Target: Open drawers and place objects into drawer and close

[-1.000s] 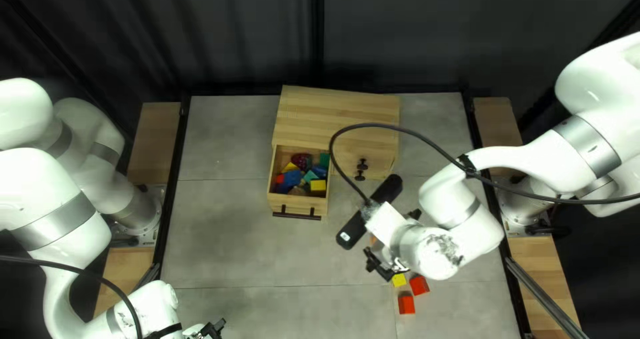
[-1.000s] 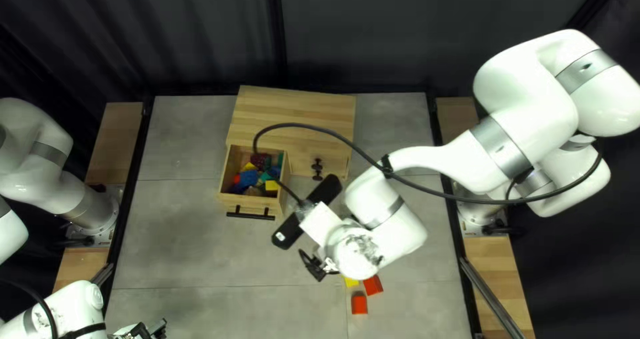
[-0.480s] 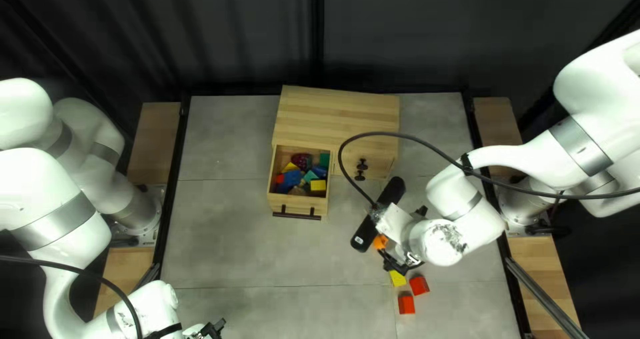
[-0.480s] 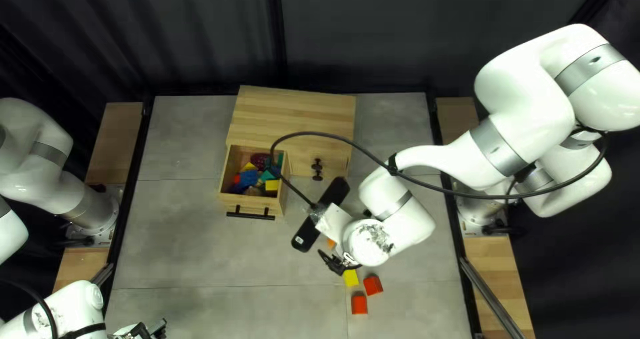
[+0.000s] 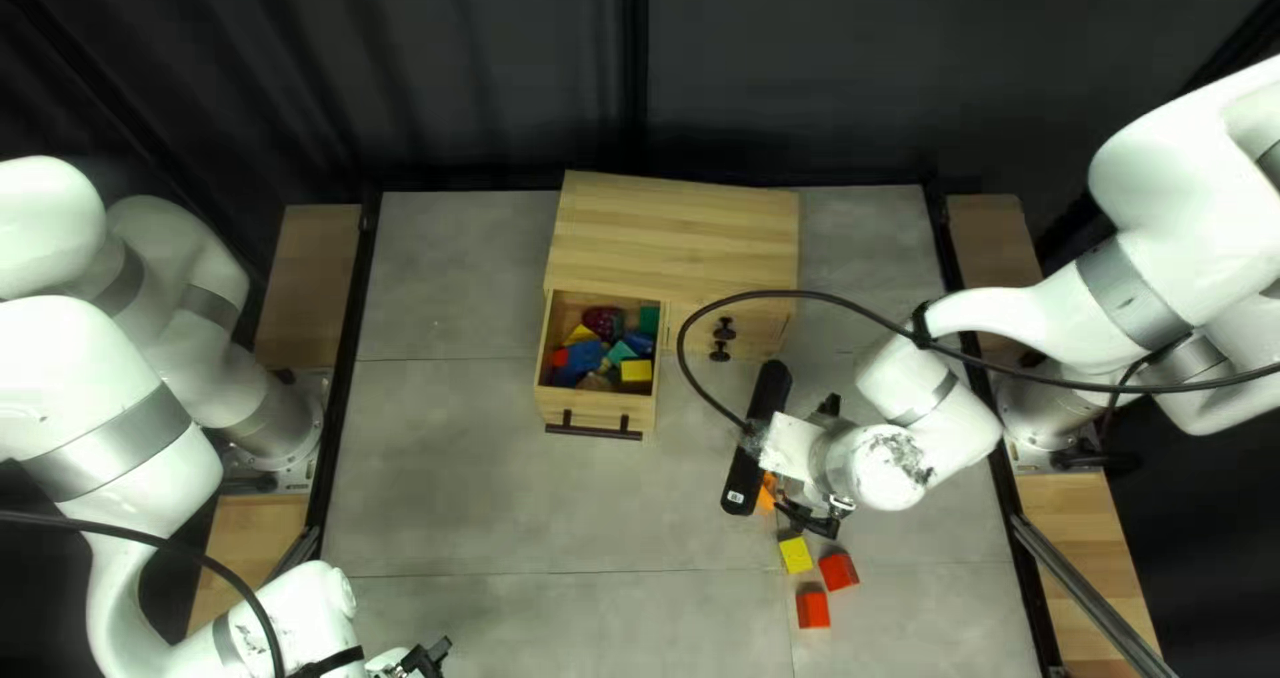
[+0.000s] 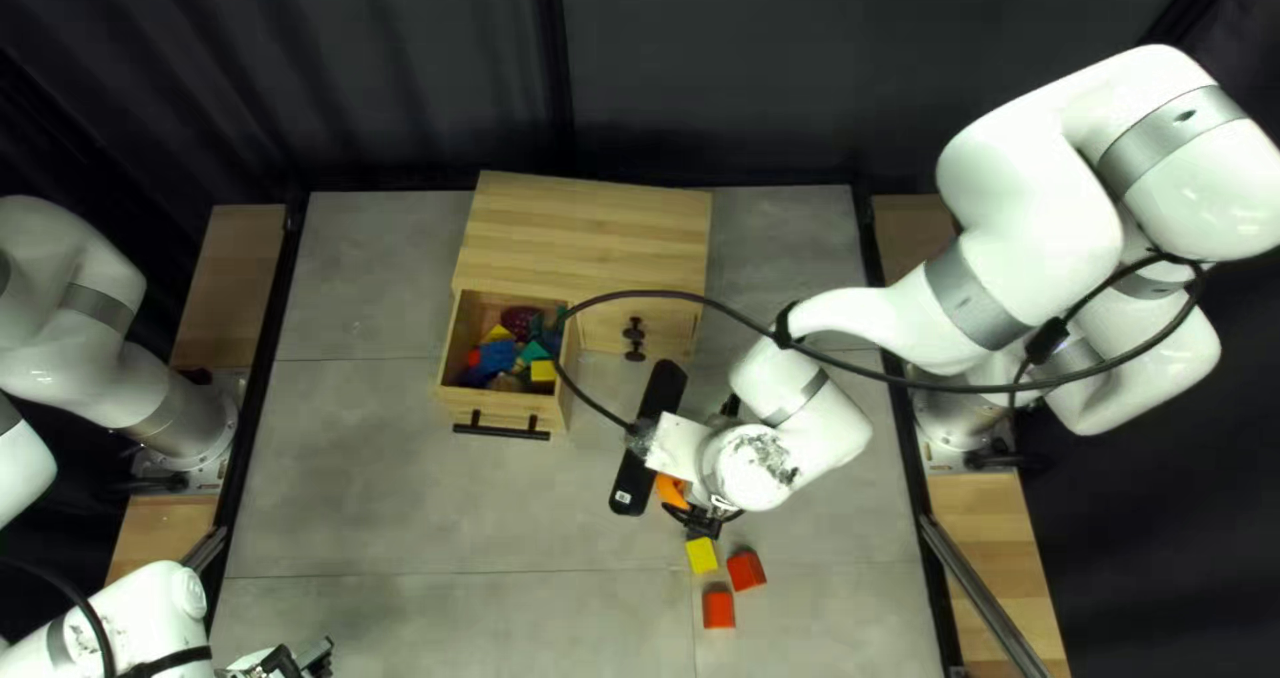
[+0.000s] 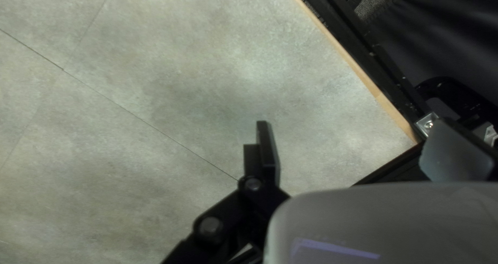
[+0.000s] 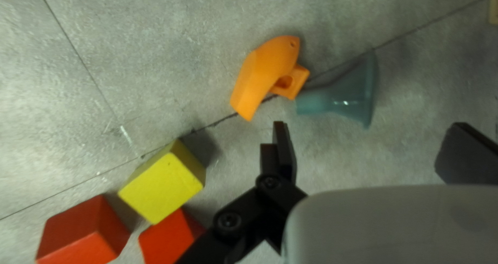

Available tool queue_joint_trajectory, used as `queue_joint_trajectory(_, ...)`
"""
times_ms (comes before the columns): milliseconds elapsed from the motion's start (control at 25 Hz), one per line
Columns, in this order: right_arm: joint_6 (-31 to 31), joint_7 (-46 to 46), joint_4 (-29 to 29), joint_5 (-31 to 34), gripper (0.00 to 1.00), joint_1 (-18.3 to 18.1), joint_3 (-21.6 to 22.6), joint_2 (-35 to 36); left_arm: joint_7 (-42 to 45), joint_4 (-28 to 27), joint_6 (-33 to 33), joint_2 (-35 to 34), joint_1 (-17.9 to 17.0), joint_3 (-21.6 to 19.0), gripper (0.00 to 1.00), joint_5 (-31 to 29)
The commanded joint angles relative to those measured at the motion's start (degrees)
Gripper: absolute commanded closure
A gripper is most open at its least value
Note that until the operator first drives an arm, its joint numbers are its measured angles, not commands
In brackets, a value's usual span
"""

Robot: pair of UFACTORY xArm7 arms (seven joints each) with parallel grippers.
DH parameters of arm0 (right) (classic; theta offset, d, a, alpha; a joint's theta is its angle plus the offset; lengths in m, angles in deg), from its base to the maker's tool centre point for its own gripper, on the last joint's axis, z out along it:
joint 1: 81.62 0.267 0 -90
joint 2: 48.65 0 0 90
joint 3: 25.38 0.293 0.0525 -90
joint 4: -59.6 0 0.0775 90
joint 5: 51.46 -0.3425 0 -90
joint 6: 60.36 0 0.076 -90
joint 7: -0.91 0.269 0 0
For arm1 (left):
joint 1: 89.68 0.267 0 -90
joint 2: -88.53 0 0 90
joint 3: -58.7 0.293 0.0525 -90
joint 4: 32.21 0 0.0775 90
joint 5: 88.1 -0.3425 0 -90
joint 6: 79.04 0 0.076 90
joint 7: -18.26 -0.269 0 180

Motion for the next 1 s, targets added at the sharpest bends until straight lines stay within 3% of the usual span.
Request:
queue_joint_trajectory(40, -1.0, -0.9, 0.8, 0.6, 0.19, -0.7, -0.7, 0.0, 0.0, 0.0, 0.0, 0.0, 0.0, 0.0, 0.0, 0.0)
queue_joint_trajectory(200, -2.5, -1.6, 1.2, 0.9, 0.27, -1.5, -1.5, 0.7, 0.0, 0.0, 0.0, 0.0, 0.0, 0.0, 0.0, 0.0)
queue_joint_trajectory(320, -2.8, -1.9, 1.4, 1.1, 0.56, -1.8, -1.7, 0.7, 0.0, 0.0, 0.0, 0.0, 0.0, 0.0, 0.0, 0.0)
queue_joint_trajectory(360, -2.9, -2.0, 1.5, 1.2, 0.9, -1.9, -1.9, 0.5, 0.0, 0.0, 0.0, 0.0, 0.0, 0.0, 0.0, 0.0)
queue_joint_trajectory(400, -2.8, -2.1, 1.6, 1.3, 0.96, -2.0, -2.0, 0.3, 0.0, 0.0, 0.0, 0.0, 0.0, 0.0, 0.0, 0.0)
queue_joint_trajectory(720, -1.9, -2.0, 1.2, 1.0, 0.98, -1.8, -1.7, -0.5, 0.0, 0.0, 0.0, 0.0, 0.0, 0.0, 0.0, 0.0)
queue_joint_trajectory(1000, 7.6, -4.1, -2.9, -1.6, 0.98, -0.3, -0.3, -5.5, 0.0, 0.0, 0.0, 0.0, 0.0, 0.0, 0.0, 0.0)
